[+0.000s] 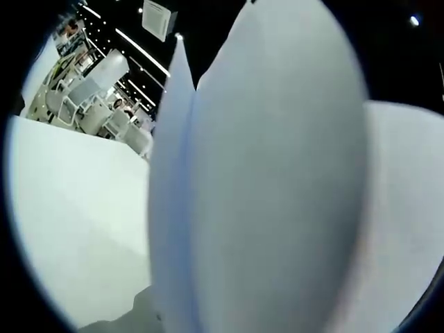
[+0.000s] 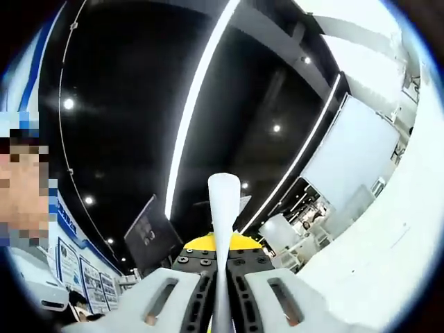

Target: Organize the stack of printing papers by aligning and flattening the scattered papers on the table

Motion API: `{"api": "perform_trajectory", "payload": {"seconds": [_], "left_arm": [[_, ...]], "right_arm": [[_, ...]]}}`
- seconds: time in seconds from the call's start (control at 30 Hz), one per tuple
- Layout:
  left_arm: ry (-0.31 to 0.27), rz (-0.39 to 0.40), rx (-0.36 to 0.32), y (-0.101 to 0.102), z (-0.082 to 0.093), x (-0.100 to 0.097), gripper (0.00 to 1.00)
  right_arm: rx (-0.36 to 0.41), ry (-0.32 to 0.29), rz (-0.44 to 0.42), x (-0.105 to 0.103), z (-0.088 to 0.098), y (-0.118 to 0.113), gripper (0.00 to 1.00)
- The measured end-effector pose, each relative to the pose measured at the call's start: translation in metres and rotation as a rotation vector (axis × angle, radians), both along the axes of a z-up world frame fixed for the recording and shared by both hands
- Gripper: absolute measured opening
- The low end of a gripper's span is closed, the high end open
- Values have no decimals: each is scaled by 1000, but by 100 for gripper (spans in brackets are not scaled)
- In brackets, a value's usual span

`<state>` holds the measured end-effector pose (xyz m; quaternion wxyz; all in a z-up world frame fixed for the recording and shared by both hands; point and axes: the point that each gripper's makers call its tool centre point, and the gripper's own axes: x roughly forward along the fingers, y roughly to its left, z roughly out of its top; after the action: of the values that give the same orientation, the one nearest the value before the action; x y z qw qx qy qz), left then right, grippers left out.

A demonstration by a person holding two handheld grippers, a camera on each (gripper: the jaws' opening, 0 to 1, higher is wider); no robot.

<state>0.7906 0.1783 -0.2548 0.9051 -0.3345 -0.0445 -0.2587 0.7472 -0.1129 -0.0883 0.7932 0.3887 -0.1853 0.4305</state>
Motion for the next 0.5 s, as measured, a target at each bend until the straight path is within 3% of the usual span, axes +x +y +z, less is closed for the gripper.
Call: {"api": "perform_trajectory", "payload": {"seconds": [0.5], "left_arm": [[0, -1, -1, 2, 0, 1, 6]], "right_arm": [[25, 2, 29, -8, 1, 11, 0]]}}
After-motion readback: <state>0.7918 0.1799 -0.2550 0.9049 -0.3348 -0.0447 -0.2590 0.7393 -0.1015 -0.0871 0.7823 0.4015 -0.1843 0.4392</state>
